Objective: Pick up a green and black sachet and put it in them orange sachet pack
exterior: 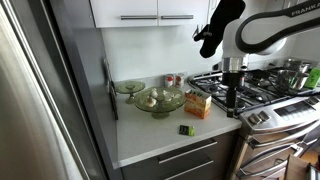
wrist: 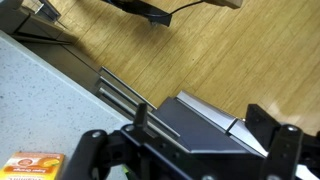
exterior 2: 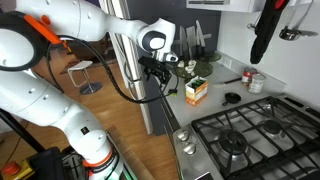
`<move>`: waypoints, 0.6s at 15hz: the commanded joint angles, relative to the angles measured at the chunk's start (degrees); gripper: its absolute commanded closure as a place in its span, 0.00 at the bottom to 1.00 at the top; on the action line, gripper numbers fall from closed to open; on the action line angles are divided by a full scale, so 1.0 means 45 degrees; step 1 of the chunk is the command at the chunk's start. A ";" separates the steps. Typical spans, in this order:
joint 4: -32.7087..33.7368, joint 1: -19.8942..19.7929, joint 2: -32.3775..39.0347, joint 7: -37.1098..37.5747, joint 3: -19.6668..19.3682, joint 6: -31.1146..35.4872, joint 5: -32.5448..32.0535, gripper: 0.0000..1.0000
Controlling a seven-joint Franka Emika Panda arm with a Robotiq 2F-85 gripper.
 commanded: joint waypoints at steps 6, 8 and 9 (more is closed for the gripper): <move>-0.1495 0.0654 0.1535 -0.3171 0.0349 0.6780 0.0434 0.00; -0.1798 0.0729 0.2104 -0.3560 0.0337 0.8379 0.0731 0.00; -0.1874 0.0758 0.2358 -0.3689 0.0346 0.8954 0.0893 0.00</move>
